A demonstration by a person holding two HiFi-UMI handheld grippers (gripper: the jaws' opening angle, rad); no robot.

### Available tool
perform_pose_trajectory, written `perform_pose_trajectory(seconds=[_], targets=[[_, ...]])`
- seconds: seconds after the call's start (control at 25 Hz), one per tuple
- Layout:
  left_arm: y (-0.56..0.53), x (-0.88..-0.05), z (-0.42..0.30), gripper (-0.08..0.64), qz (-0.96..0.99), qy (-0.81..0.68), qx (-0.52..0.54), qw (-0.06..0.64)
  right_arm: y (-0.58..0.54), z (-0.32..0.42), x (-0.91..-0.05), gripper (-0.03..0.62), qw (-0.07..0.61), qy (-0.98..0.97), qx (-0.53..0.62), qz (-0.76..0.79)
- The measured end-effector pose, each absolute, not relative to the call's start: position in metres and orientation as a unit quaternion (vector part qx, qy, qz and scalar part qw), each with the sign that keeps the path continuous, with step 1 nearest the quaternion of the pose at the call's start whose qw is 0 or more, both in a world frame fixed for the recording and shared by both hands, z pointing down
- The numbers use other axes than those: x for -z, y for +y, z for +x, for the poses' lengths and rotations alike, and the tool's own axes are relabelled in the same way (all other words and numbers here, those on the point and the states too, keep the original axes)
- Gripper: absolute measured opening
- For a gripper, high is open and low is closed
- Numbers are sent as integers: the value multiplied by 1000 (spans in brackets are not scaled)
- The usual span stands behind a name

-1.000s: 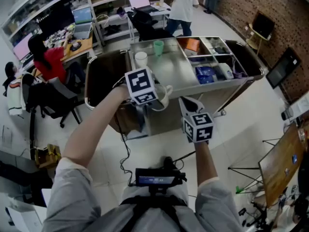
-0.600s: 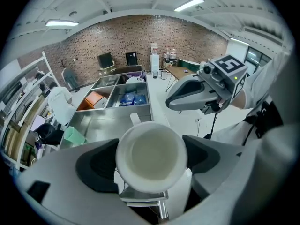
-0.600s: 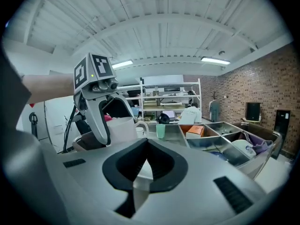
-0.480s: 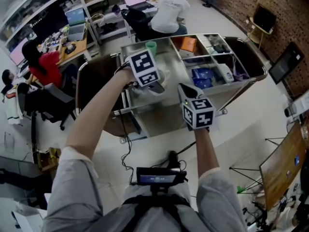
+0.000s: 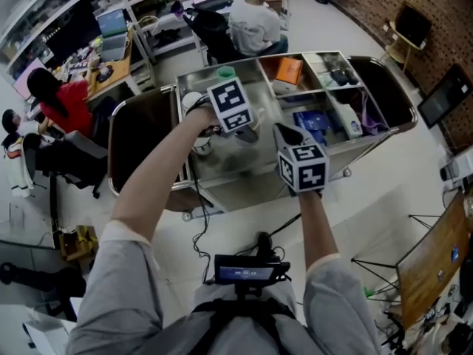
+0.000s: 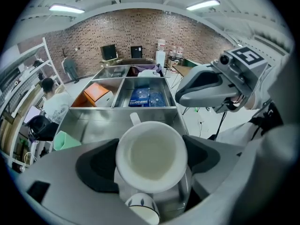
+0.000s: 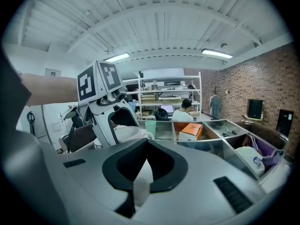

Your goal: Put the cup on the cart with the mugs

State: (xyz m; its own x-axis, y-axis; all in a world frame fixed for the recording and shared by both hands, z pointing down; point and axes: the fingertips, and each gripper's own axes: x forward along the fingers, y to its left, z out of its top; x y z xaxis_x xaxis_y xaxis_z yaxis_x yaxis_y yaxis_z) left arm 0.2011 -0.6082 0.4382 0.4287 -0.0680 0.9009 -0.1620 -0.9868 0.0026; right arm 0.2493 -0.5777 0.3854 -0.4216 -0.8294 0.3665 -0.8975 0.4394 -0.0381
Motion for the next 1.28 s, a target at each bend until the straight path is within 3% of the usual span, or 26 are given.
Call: perform_pose_trajectory(seconds=[1.28], targets=[[-642, -517, 242, 441, 835, -77, -544, 38, -590, 289, -421, 8, 141, -834, -164, 508]])
